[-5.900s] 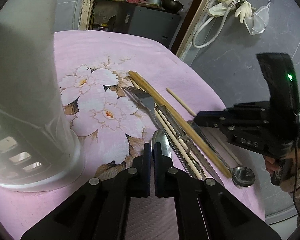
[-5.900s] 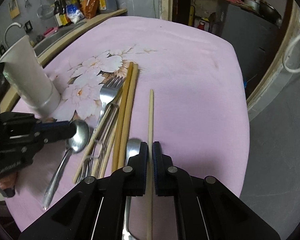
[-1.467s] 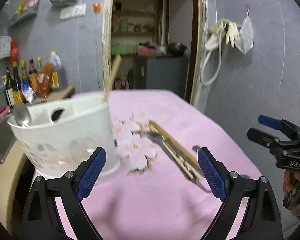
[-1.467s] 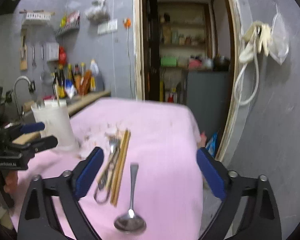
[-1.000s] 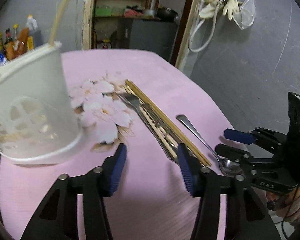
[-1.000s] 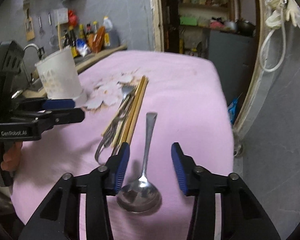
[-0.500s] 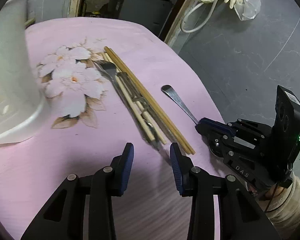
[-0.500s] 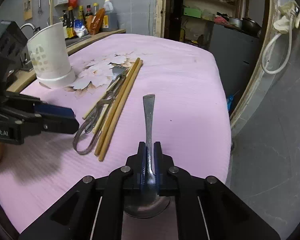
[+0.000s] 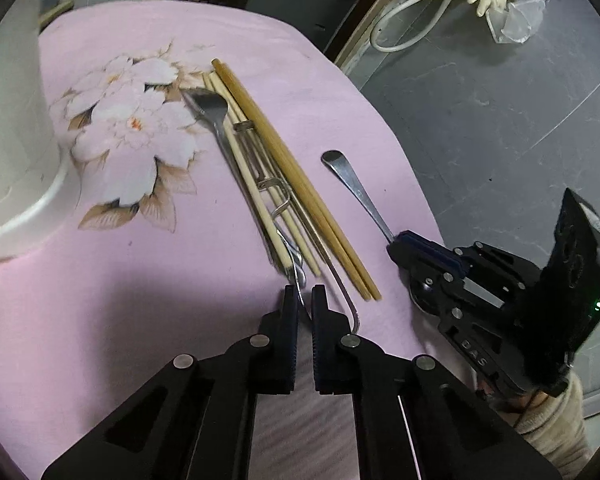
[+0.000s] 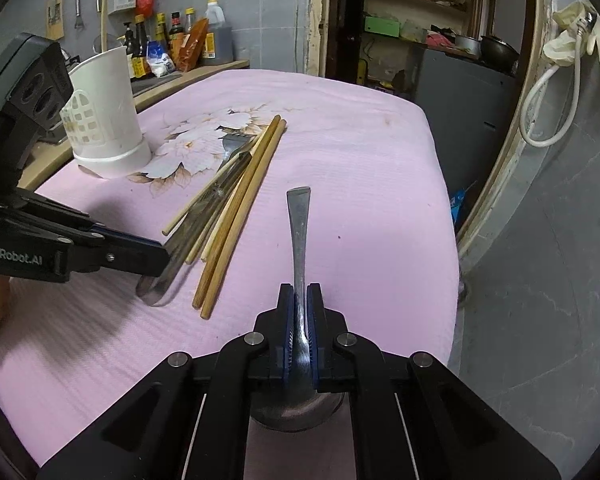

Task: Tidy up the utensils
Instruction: 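Grasp the large silver spoon handle with the right gripper while the left gripper approaches the wire tongs, then close the left gripper on the wire tongs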

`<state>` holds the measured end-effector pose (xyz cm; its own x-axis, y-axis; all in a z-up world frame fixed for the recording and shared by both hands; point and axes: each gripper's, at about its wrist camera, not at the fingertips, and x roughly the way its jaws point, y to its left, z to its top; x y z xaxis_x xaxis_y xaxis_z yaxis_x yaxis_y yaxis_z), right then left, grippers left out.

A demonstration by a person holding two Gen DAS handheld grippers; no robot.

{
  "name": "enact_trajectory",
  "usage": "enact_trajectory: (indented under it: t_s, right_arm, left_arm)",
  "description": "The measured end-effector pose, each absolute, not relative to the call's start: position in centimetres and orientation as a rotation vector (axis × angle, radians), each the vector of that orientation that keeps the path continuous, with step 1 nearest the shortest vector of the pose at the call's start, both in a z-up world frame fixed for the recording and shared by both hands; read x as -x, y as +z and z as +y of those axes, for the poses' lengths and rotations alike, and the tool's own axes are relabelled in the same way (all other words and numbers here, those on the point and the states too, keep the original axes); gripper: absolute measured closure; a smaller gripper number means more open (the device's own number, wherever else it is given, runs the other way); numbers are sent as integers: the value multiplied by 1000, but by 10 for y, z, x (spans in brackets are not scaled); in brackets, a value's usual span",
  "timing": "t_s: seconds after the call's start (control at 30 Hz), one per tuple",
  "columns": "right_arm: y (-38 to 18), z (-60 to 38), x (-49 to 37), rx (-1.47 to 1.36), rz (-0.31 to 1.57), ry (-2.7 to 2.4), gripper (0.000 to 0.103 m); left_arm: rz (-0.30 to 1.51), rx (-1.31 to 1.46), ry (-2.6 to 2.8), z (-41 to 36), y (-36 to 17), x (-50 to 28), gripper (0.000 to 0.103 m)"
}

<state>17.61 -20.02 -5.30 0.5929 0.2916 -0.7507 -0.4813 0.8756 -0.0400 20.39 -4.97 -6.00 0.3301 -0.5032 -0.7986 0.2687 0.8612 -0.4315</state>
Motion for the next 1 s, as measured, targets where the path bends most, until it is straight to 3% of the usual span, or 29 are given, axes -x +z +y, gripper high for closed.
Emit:
enact_trajectory:
  t_s: [0.63,0.77,1.0]
  right_arm:
    - [-50,-201,-169,234,858,451,98]
    - [-50,-201,-175,220,863,461,97]
    - [-49,-202,-183,218,881,498,96]
  left_arm:
    - [1081,82,-544,4,-30,-151,101]
    - [1047,33,-544,-16,-24,-151,96]
    - [1068,-128,-556,-52,-39,-166,80]
